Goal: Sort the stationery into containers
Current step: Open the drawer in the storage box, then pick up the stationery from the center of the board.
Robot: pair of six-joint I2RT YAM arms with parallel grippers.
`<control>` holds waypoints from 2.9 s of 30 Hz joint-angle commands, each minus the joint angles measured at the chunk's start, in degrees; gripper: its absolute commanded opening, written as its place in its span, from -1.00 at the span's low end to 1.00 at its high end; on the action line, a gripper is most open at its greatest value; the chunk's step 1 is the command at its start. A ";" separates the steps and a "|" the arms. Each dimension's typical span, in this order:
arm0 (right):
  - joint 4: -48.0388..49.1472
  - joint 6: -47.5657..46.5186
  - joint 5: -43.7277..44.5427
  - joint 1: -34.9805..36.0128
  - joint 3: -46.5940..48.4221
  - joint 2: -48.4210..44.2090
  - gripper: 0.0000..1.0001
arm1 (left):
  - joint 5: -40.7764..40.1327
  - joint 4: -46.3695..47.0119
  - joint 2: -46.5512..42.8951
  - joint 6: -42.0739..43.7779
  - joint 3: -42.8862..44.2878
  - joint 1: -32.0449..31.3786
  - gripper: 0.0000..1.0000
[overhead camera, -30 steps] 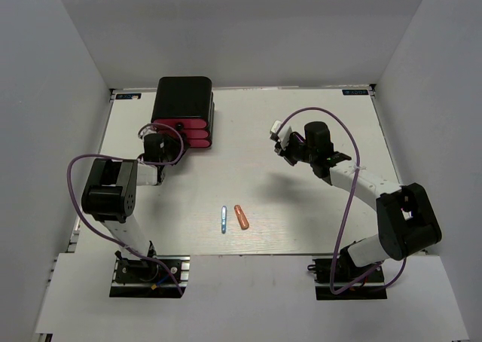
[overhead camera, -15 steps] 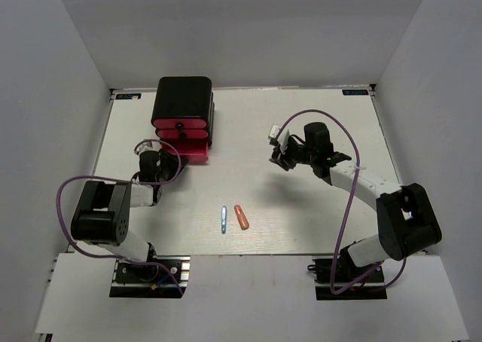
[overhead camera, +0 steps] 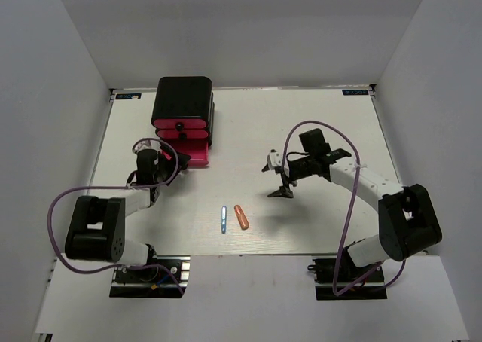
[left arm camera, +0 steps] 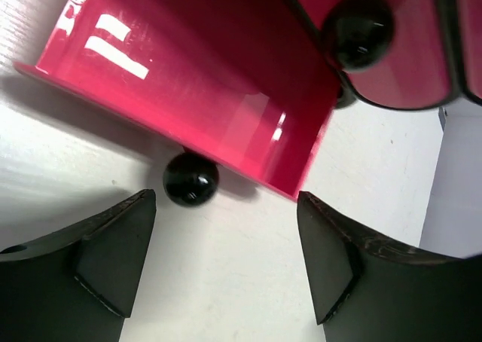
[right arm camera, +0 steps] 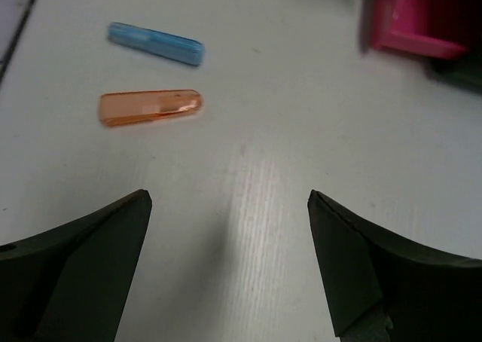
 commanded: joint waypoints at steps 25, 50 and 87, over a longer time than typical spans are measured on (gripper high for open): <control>-21.85 -55.26 18.99 23.08 15.16 18.56 0.28 | 4.67 -47.70 -45.32 5.39 5.46 -0.23 0.77; -37.68 -81.10 28.13 30.64 25.28 29.64 0.31 | 2.82 -57.81 -57.27 4.77 6.61 -0.23 0.77; -8.15 4.04 18.73 19.49 44.78 29.29 -1.00 | 8.80 -54.65 -62.11 5.82 0.72 -0.23 0.77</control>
